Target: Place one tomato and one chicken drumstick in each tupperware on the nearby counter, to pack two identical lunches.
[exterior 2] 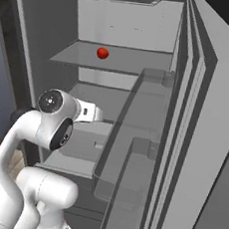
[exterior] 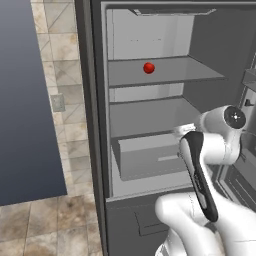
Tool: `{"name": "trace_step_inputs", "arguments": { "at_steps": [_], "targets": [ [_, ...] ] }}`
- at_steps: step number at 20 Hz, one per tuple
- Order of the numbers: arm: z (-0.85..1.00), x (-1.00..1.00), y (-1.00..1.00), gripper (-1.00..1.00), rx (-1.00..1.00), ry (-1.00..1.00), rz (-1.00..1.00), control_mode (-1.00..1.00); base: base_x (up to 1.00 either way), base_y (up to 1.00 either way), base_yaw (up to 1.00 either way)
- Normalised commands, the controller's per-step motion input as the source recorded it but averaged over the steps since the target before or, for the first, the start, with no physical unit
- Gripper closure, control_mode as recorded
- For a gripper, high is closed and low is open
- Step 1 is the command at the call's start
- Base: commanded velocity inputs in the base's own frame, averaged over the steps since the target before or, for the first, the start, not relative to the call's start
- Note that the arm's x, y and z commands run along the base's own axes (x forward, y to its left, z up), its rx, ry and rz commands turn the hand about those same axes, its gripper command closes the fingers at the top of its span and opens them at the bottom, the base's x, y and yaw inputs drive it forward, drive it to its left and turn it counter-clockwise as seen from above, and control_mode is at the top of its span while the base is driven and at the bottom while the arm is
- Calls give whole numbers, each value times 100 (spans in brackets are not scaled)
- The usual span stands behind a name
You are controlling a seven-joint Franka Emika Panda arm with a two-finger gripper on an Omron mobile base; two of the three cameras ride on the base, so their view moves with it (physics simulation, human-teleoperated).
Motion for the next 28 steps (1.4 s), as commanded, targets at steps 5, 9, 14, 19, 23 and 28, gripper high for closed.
{"name": "trace_step_inputs", "arguments": {
  "at_steps": [5, 9, 14, 19, 23, 28],
  "targets": [
    [85, 11, 50, -100, -8, 3, -6, -100, 0, 0, 0],
    [76, 24, 1, -100, -3, 10, -1, -100, 0, 0, 0],
    [43, 21, -14, -100, 4, 7, 0, -100, 0, 0, 0],
    [13, 21, -5, -100, 3, 0, 0, -100, 0, 0, 0],
    [0, 48, 3, -100, 2, -2, 0, -100, 0, 0, 0],
    [2, 53, 6, -100, 4, -14, 0, -100, 0, 0, 0]
  ]
}}
